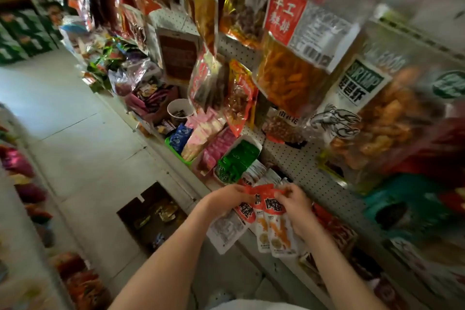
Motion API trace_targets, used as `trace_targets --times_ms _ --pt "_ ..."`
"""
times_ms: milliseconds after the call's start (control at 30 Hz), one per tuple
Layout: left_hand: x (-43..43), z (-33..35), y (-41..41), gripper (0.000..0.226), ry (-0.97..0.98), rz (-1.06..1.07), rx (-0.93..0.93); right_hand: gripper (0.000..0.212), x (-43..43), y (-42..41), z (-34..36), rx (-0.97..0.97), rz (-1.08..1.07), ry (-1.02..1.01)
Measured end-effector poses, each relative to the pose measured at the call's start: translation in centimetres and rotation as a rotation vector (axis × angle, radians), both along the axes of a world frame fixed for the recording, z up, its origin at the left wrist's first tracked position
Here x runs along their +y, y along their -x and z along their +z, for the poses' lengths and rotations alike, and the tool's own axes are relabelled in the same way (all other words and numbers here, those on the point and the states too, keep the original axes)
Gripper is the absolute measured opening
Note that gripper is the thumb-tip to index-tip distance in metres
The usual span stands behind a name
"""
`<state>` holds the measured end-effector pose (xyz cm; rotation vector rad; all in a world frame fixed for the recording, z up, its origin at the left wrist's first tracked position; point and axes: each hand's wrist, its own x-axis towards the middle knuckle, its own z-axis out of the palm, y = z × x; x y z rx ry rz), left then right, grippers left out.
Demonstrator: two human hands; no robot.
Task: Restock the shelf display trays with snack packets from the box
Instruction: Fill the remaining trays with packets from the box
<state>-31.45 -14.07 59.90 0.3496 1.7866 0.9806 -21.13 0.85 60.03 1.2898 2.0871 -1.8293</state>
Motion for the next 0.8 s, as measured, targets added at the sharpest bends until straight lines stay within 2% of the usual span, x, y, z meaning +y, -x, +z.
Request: trace_targets --times_ms 67,233,367,533,600,700,800 --pt "1.2 0.7 -0.8 0.021 0.047 -0.128 0.026 0.005 0.9 -1.7 0.9 0.021 0.023 -0.05" --pt "3.9 1.1 -1.2 0.017 0.034 -0.269 0.007 0.008 1.6 -3.8 1.0 0.044 -0.027 -0.034" --pt "6.4 0.8 -1.7 0.016 0.01 -0.309 -0.083 0.017 2.9 -5.4 0.6 0.114 -0.195 0.106" --pt "8.6 0.2 -2.2 0.035 -0.059 -0.346 -0.154 0.021 5.0 -7.6 0.7 0.192 -0.425 0.261" --pt "9.2 -0.1 -2.0 0.038 -0.105 -0.225 -0.193 0.028 5.7 -8.2 0.3 0.252 -0.542 0.338" --pt "10.2 -0.1 -1.4 0.038 -0.148 0.206 -0.433 0.027 5.7 -8.5 0.6 0.324 -0.611 0.457" --pt "11.1 -0.2 -1.2 0.04 -0.052 0.355 -0.508 0.027 5.5 -7.8 1.7 0.394 -0.549 0.558"
